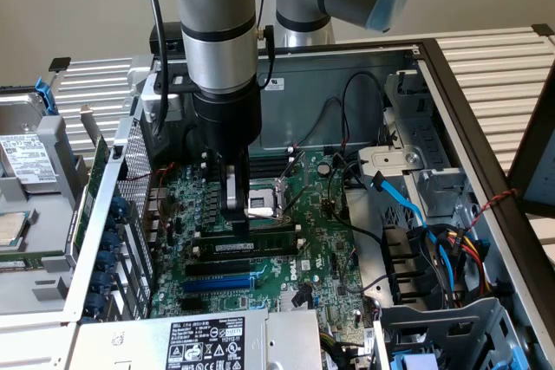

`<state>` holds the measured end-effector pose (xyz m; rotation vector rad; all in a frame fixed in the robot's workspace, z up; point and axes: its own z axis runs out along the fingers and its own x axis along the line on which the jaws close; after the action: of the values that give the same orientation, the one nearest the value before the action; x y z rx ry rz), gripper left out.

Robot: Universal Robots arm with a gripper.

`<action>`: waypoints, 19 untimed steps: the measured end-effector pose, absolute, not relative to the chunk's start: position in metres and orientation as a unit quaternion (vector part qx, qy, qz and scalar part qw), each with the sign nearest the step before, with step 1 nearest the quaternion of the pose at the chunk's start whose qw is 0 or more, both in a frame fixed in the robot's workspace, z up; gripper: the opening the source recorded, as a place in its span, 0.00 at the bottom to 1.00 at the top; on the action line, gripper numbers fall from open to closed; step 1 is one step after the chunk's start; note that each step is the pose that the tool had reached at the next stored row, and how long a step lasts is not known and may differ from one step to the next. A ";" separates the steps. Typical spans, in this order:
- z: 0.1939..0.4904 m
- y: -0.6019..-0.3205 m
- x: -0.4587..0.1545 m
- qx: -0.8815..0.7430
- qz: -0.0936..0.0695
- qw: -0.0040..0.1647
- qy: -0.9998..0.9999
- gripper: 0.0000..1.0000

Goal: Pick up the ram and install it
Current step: 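Insert the ram into the slot, then press down the ram until it locks into place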

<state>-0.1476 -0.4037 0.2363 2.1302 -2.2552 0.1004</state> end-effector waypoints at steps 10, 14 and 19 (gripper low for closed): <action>0.237 -0.403 -0.148 0.686 0.035 0.021 -0.726 0.11; 0.237 -0.403 -0.148 0.686 0.035 0.022 -0.726 0.11; 0.237 -0.402 -0.148 0.686 0.035 0.021 -0.726 0.11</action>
<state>-0.1477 -0.4025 0.2375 2.1268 -2.2517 0.1095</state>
